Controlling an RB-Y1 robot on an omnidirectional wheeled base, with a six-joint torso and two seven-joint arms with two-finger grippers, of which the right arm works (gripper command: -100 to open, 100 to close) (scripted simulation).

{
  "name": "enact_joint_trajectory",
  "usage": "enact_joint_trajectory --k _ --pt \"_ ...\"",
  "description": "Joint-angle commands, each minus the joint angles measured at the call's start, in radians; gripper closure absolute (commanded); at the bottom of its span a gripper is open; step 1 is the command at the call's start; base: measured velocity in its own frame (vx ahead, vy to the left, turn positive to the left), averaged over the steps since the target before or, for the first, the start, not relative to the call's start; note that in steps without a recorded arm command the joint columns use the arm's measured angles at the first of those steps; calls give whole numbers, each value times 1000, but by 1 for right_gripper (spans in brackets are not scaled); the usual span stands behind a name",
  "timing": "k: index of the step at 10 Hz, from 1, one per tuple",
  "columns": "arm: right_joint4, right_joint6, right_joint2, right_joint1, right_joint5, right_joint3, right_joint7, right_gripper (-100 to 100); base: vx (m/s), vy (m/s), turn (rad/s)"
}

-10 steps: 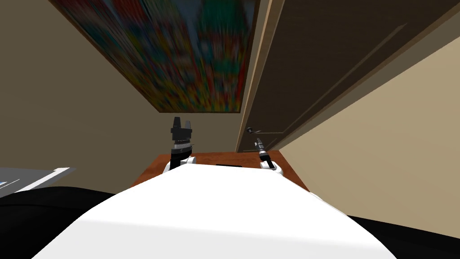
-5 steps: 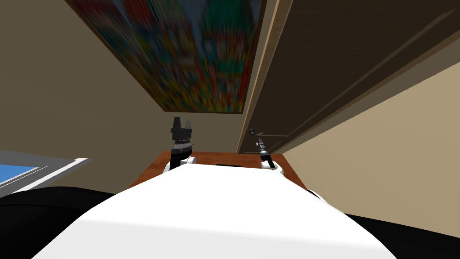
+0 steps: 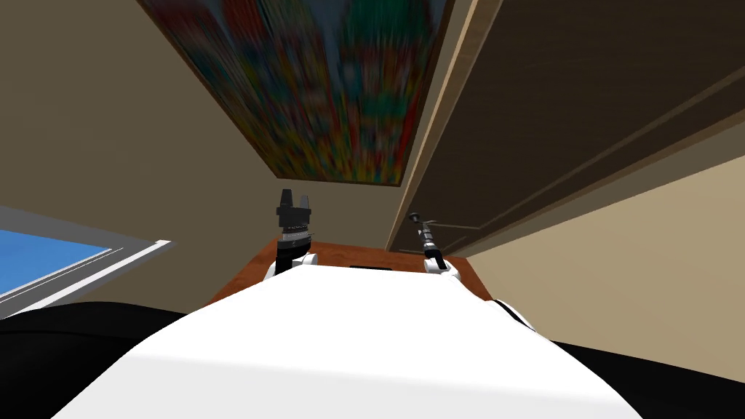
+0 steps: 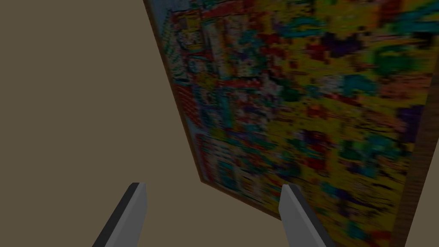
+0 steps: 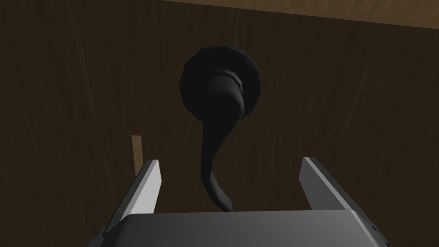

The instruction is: Pull the door open

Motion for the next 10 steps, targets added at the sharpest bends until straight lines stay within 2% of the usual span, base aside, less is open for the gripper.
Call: enact_joint_trajectory --k 1,2,6,7,8,10 --pt "50 -12 0 -29 -21 -9 8 -100 38 -27 224" --pt "53 -12 0 -29 -21 -9 8 -100 29 -25 56" --pt "140 -25 1 -78 -69 -33 29 -100 33 -35 163" --pt "142 -26 2 -81 -61 -28 24 -100 19 -24 27" --pt "142 -26 2 -81 -61 -28 24 100 -2 3 -23" --pt "142 -26 2 -81 -61 -28 24 100 -4 4 -10"
